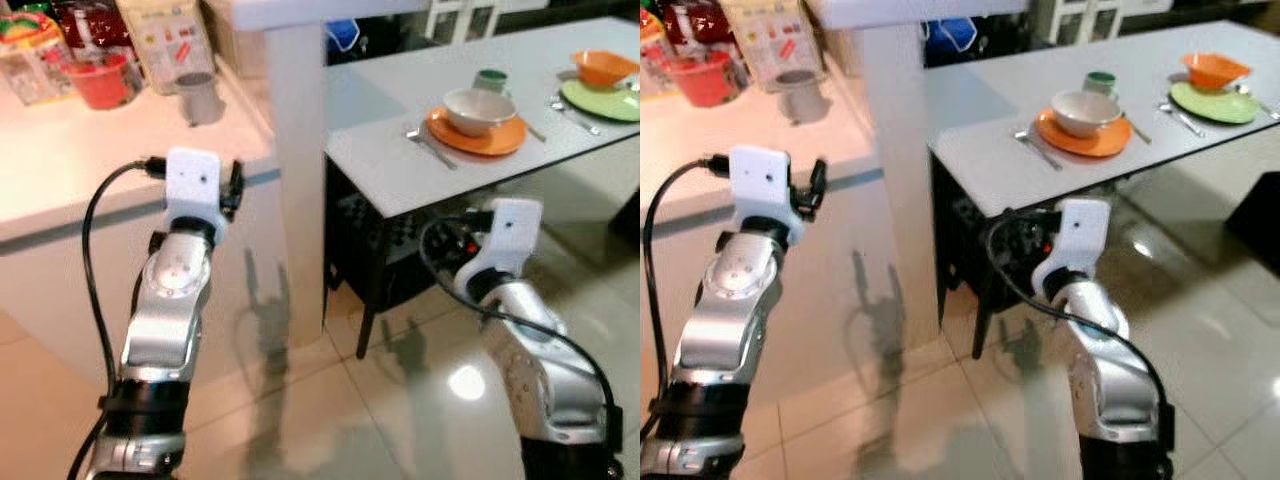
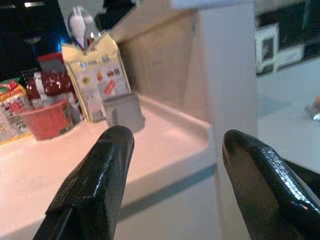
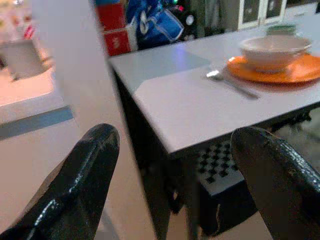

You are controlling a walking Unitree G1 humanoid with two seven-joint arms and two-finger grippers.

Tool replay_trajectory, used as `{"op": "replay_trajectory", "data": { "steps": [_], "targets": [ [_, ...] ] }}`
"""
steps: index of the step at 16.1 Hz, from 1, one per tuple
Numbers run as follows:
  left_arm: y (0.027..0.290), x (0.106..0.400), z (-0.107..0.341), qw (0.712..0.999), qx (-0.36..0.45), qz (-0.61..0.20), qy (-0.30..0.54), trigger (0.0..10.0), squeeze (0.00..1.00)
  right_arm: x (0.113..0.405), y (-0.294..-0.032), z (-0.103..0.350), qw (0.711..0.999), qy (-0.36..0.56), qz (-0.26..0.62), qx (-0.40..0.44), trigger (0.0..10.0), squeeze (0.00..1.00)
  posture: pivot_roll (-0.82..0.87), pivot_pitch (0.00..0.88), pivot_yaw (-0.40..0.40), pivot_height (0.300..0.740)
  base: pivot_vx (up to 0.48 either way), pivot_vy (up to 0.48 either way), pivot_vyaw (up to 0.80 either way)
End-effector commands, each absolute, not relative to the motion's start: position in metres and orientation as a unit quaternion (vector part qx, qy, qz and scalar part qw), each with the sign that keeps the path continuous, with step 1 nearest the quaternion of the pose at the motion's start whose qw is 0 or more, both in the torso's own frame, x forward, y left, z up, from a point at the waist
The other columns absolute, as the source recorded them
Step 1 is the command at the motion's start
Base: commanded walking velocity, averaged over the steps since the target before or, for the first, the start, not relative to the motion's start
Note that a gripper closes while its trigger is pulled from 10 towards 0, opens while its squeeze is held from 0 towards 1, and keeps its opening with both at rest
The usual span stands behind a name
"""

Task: Setting the table

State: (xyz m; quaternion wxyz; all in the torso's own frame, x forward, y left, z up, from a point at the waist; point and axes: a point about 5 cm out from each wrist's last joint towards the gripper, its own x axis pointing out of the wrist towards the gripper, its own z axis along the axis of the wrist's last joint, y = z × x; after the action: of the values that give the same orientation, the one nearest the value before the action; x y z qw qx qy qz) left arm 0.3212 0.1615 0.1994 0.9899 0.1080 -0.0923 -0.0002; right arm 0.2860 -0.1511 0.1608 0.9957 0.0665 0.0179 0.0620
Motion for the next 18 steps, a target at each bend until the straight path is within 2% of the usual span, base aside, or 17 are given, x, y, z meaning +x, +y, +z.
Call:
{"op": "replay_trajectory", "data": {
  "steps": [1, 4, 7, 9, 13, 15, 18],
  "targets": [
    [0.1612, 0.3194, 0.2042, 0.989, 0.109, -0.007, -0.104, 10.0, 0.00, 0.2865, -0.1467, 0.1685, 0.996, 0.003, 0.072, 0.058, 10.0, 0.00, -0.05, 0.000, 0.012, 0.740, 0.000, 0.000, 0.00],
    [0.1574, 0.3196, 0.2041, 0.988, 0.110, -0.027, -0.106, 10.0, 0.00, 0.2869, -0.1442, 0.1723, 0.995, -0.003, 0.092, 0.038, 10.0, 0.00, -0.05, 0.000, 0.013, 0.740, 0.000, 0.000, 0.00],
    [0.1557, 0.3201, 0.2058, 0.987, 0.106, -0.033, -0.114, 10.0, 0.00, 0.2884, -0.1436, 0.1760, 0.994, -0.012, 0.103, 0.019, 10.0, 0.00, -0.05, 0.000, 0.009, 0.740, 0.309, 0.000, 0.00],
    [0.1548, 0.3208, 0.2065, 0.987, 0.103, -0.037, -0.114, 10.0, 0.00, 0.2893, -0.1424, 0.1767, 0.994, -0.013, 0.106, 0.008, 10.0, 0.00, -0.05, 0.000, 0.008, 0.740, 0.392, 0.000, 0.00],
    [0.1559, 0.3229, 0.2057, 0.987, 0.105, -0.037, -0.112, 10.0, 0.00, 0.2902, -0.1428, 0.1769, 0.994, -0.013, 0.106, 0.003, 10.0, 0.00, -0.05, 0.000, 0.009, 0.740, 0.452, 0.000, 0.75],
    [0.1579, 0.3245, 0.2051, 0.988, 0.108, -0.033, -0.110, 10.0, 0.00, 0.2899, -0.1439, 0.1768, 0.994, -0.014, 0.098, 0.034, 10.0, 0.00, -0.05, 0.000, 0.009, 0.740, 0.458, 0.000, 0.00],
    [0.1582, 0.3259, 0.2057, 0.988, 0.108, -0.034, -0.110, 10.0, 0.00, 0.2892, -0.1444, 0.1758, 0.994, -0.011, 0.101, 0.030, 10.0, 0.00, -0.05, 0.000, 0.010, 0.740, 0.455, 0.000, 0.00]
  ]
}}
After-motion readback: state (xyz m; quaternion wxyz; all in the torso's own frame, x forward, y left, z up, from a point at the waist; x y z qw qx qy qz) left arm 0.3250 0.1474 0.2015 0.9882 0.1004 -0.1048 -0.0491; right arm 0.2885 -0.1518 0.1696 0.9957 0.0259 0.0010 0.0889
